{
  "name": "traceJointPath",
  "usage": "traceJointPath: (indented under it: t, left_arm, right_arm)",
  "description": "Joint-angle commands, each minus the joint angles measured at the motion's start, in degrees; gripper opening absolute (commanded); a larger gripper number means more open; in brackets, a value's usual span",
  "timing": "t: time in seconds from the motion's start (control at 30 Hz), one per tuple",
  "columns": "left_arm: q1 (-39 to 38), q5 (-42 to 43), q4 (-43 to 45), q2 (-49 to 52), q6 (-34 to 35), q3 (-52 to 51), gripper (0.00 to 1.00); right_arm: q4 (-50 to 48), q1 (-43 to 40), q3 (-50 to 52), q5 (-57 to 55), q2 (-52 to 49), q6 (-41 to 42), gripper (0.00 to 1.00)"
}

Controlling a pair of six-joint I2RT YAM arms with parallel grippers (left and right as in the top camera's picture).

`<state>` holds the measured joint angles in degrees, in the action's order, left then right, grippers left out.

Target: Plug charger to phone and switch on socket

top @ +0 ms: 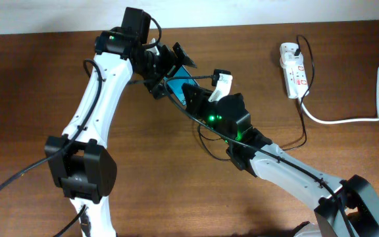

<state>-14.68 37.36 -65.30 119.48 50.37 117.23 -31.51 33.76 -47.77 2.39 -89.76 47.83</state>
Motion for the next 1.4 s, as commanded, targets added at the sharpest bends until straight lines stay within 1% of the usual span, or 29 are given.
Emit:
traceJointPath:
  t: [0.0,0.03,0.13,0.17,0.2,0.23,0.27,0.3,0.33,0.43,0.47,0.53,0.57,0.6,0.63,0.7,0.77,0.87,0.93,0.97,1.0,1.07,1.1,1.13,1.2,1.23,1.27,1.3,1.37]
  left_arm:
    - [0.28,2.34,-0.07,-0.24,-2.95,1.07,0.99]
    - [1.18,2.34,-0.24,-0.24,-5.81,1.07,0.99]
    - [4.5,4.0,-0.28,-0.24,-9.64,1.07,0.99]
    - [5.57,5.49,-0.31,-0.24,-12.76,1.07,0.99]
    - [6.29,6.58,-0.68,-0.37,-17.59,1.07,0.99]
    - [6.34,6.56,-2.54,-0.9,-21.16,1.07,0.99]
    - [6.34,6.36,-5.44,-2.4,-26.14,1.07,0.99]
    - [6.34,5.79,-6.95,-4.17,-29.14,1.07,0.99]
    - [6.34,3.19,-7.85,-7.43,-31.1,1.07,0.99]
    - [6.34,-1.97,-7.89,-16.33,-33.62,1.07,0.99]
    - [6.34,-2.82,-7.93,-19.23,-34.36,1.07,0.99]
    - [6.34,-2.89,-8.35,-25.9,-34.91,1.07,0.99]
    - [6.32,-2.93,-9.27,-28.94,-35.36,1.05,0.99]
    - [6.34,-3.21,-10.19,-30.84,-35.95,1.05,0.99]
    - [6.32,-7.06,-13.14,-34.73,-35.93,1.05,0.99]
    - [6.16,-13.33,-17.57,-41.44,-35.93,0.94,0.99]
    - [6.19,-17.31,-18.03,-49.0,-35.93,0.94,0.99]
    - [6.23,-22.49,-21.97,-55.89,-35.91,0.37,0.99]
    - [6.23,-26.64,-24.35,-60.7,-35.87,-3.65,0.99]
    - [6.23,-29.31,-23.71,-63.58,-34.71,-7.37,0.99]
    - [6.23,-31.45,-21.14,-67.36,-33.31,-12.83,0.99]
    - [6.23,-30.75,-8.09,-76.54,-29.44,-30.8,0.99]
    - [6.23,-30.67,-2.62,-78.64,-25.53,-40.17,0.99]
    - [6.23,-28.63,1.57,-78.66,-23.02,-46.6,0.99]
    - [6.23,-23.89,10.78,-77.64,-19.85,-54.53,0.99]
    - [6.23,-23.17,17.44,-76.3,-17.16,-58.62,0.99]
    - [6.23,-23.17,21.22,-74.66,-14.86,-60.41,0.99]
    - [6.23,-23.17,23.45,-72.17,-12.24,-60.81,0.99]
    - [6.23,-22.21,25.86,-66.82,-4.28,-60.81,0.99]
  right_arm:
    - [1.57,-0.96,-0.79,0.7,0.81,-0.57,0.04]
    - [3.58,-2.67,-0.79,1.66,1.6,-0.61,0.04]
    - [8.04,-6.93,-0.79,1.92,4.26,-0.59,0.04]
    - [12.98,-8.66,-0.79,1.92,5.44,-0.57,0.04]
    - [16.83,-9.53,-0.79,1.9,6.99,-0.59,0.04]
    - [20.72,-10.32,-0.79,1.55,9.46,-0.68,0.04]
    - [25.7,-11.47,-0.79,1.44,13.9,-0.87,0.04]
    - [29.77,-12.22,-0.79,1.44,17.53,-0.87,0.04]
    - [36.3,-13.33,-0.79,1.46,23.5,-0.83,0.04]
    - [49.05,-14.34,-0.79,1.46,36.87,-0.79,0.04]
    - [51.78,-14.34,-0.79,1.46,40.09,-0.13,0.04]
    - [59.89,-14.34,-0.76,1.49,46.62,6.93,0.04]
    - [62.64,-14.29,-0.76,1.95,47.43,10.56,0.04]
    - [64.15,-14.27,-0.76,3.37,47.5,12.79,0.04]
    - [64.13,-14.27,-0.76,6.67,46.8,13.75,0.04]
    - [64.11,-14.27,-0.76,9.27,45.2,21.0,0.04]
    - [63.39,-14.27,-0.74,13.81,41.4,27.12,0.04]
    - [54.51,-14.27,-0.74,23.8,33.42,27.67,0.04]
    - [52.48,-14.27,-0.74,27.65,29.0,26.95,0.04]
    - [52.48,-14.27,-0.74,28.72,27.5,23.67,0.04]
    - [52.46,-14.27,-0.74,30.08,26.71,22.47,0.04]
    - [50.25,-14.27,-0.74,31.23,26.75,22.56,0.04]
    - [48.76,-14.27,-0.74,31.95,26.75,23.04,0.04]
    - [47.71,-14.27,-0.74,31.91,26.75,23.8,0.04]
    - [47.06,-14.27,-0.74,31.19,26.69,27.93,0.04]
    - [47.01,-14.16,-0.74,29.09,26.6,31.06,0.04]
    - [47.01,-13.77,-0.74,26.97,26.6,33.55,0.04]
    - [46.45,-12.63,-0.72,24.96,26.6,37.11,0.04]
    - [39.56,-7.82,-0.63,16.11,26.43,38.4,0.04]
